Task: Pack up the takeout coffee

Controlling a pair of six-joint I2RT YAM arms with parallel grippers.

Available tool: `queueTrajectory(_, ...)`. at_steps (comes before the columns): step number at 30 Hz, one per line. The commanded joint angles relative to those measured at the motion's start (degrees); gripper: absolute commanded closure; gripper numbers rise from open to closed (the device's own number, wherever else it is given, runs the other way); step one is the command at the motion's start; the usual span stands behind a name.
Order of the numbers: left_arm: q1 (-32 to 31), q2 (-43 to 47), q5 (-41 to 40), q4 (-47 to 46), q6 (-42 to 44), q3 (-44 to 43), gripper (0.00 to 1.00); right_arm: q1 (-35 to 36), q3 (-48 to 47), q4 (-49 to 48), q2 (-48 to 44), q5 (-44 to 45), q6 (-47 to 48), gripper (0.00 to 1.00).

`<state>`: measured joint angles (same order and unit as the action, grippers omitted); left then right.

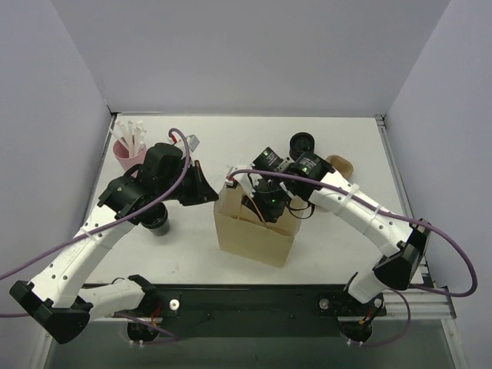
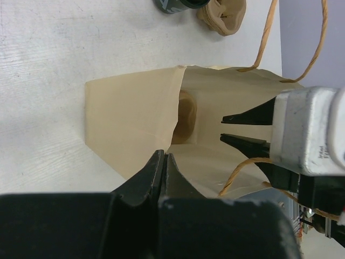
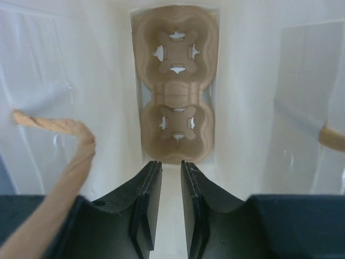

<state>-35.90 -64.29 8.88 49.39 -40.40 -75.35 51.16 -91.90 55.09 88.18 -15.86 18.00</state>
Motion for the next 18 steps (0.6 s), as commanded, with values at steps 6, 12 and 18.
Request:
queueTrajectory(6,0.2,0.9,-2.1,1.2,0.0,-3.0,0.86,0.2,-2.4,-1.0,0.2,3.9,-4.6,0.71)
queueTrajectory(12,0.2,0.3,-4.6,3.9,1.5,-5.2,0.53,-1.0,-8.0,-1.6,-1.8,4.9,-8.2,0.67)
queueTrajectory(18,0.3,-1.4,-3.4,3.5,3.0,-6.4,0.45,-1.4,-9.3,-1.8,-4.2,3.2,-12.9,0.6)
